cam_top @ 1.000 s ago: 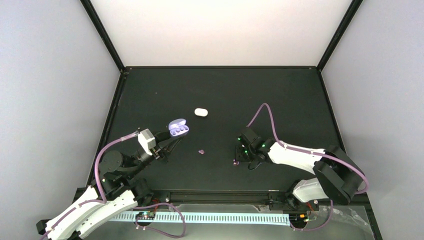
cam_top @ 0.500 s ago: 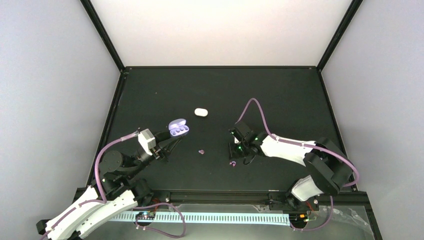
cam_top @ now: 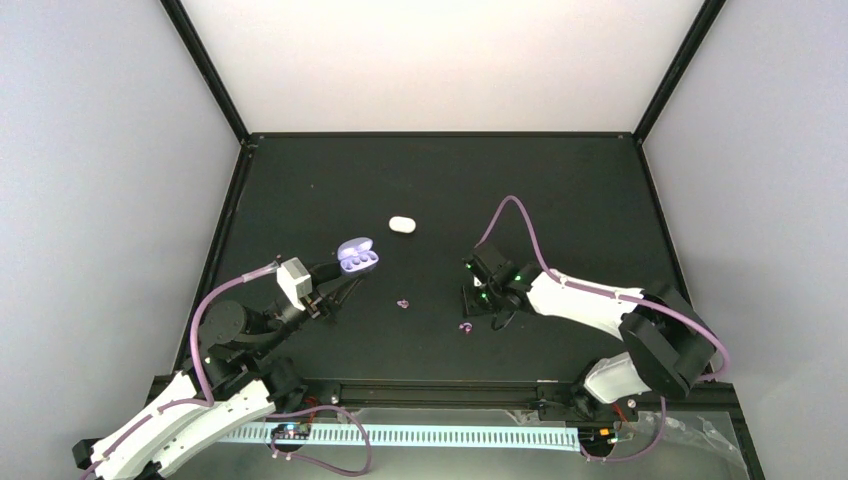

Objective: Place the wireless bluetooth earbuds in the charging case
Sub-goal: Pick up the earbud from the center of the board.

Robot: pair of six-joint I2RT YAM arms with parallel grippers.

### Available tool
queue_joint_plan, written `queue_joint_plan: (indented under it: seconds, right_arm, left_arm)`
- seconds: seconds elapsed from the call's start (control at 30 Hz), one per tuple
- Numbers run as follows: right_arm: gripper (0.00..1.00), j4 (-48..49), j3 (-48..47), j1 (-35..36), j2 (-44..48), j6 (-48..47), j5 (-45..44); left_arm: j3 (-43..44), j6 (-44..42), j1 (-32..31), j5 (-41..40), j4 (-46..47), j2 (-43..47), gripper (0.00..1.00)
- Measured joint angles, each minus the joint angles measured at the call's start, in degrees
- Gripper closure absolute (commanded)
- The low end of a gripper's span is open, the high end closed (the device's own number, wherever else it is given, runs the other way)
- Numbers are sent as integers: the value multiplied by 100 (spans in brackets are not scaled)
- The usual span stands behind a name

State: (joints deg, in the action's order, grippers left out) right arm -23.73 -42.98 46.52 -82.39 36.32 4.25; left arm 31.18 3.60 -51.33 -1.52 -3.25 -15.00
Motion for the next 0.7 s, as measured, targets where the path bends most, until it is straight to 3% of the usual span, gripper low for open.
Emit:
queue_joint_plan:
  seconds: [0.47, 0.7]
  right_arm:
    - [73, 59, 295, 0, -92, 199, 227]
    - [76, 94, 291, 0, -98, 258, 238]
  left_arm:
    - [0, -2, 0, 0, -2, 0, 98]
    - [0, 0, 0, 0, -2, 0, 99]
